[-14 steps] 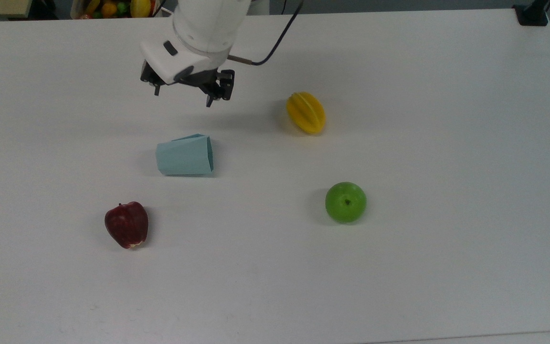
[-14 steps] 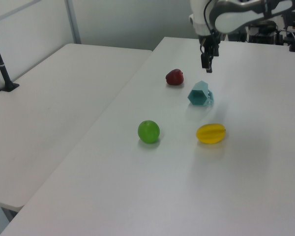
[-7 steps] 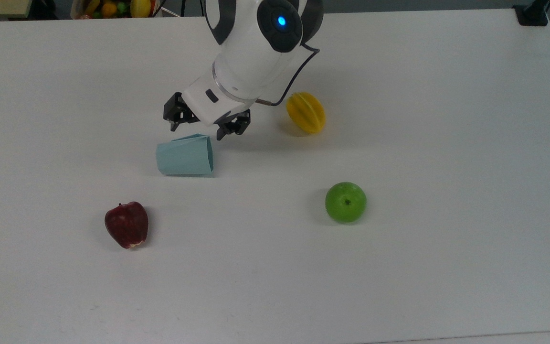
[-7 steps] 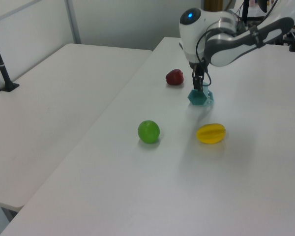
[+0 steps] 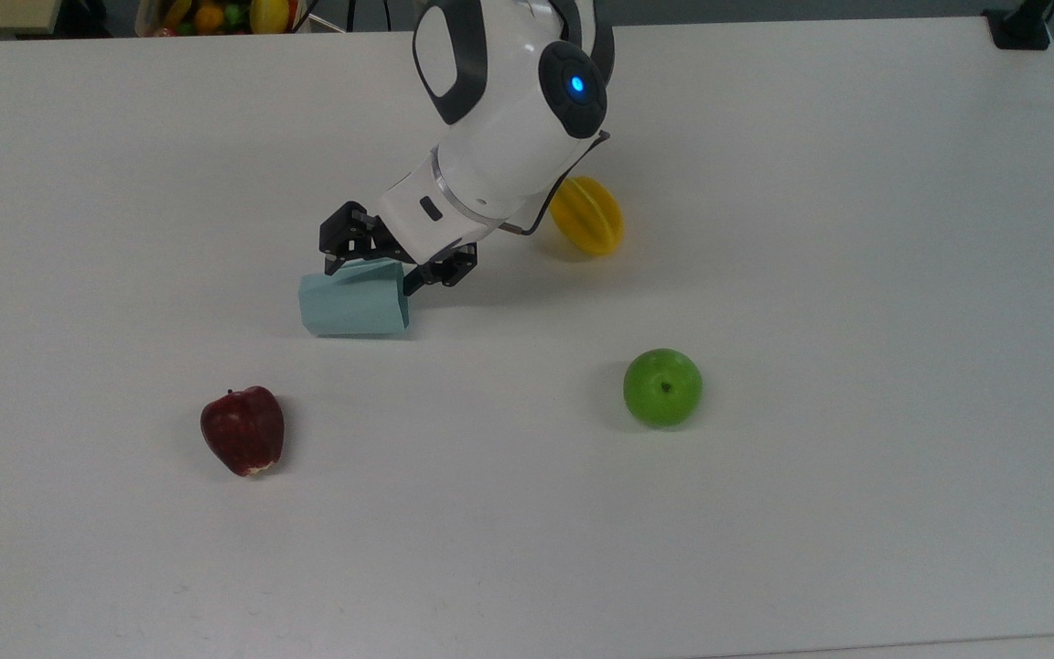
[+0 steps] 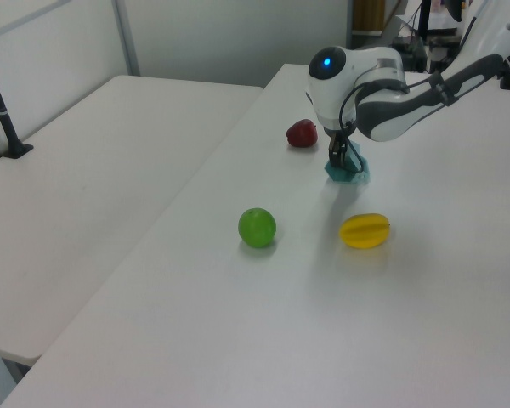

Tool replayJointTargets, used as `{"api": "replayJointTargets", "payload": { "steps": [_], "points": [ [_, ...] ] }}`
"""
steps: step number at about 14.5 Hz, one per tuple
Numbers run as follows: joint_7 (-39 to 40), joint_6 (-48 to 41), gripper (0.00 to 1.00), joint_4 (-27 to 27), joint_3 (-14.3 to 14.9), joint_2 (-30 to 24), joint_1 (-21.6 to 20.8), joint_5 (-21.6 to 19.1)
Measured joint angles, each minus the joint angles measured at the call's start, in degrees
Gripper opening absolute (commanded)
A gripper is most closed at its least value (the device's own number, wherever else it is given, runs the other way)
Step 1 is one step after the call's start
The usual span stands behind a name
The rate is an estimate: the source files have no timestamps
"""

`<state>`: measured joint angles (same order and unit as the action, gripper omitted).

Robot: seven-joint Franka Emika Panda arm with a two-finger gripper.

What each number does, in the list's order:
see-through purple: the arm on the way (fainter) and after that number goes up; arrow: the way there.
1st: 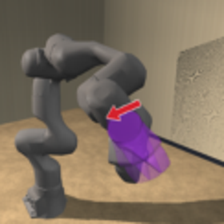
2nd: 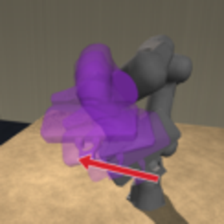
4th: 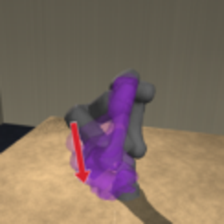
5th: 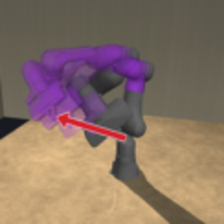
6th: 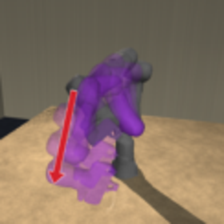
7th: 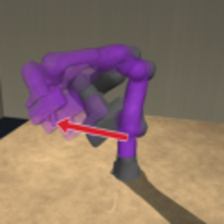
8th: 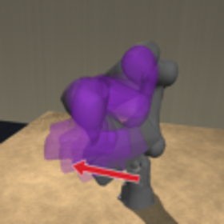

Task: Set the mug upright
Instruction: 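Close the gripper on the mug rim, then rotate the held mug upward so it stands on its base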

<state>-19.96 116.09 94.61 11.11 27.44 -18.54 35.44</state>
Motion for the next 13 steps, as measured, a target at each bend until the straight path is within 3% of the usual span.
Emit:
{"api": "replayJointTargets", "payload": {
  "steps": [2,4,6,10,13],
  "points": [
    [-3.2,0.0,0.41,0.8,-0.1,0.5,-0.4,4.0],
    [-6.7,0.1,0.13,1.7,-0.3,0.9,-0.5,7.5],
    [-10.4,0.6,0.02,2.1,-0.3,1.0,-0.6,10.0],
    [-13.9,2.1,0.0,1.8,-0.3,-0.1,-0.5,10.2],
    [-14.5,7.2,0.0,1.9,-0.2,-1.0,0.3,4.7]
  ]
}}
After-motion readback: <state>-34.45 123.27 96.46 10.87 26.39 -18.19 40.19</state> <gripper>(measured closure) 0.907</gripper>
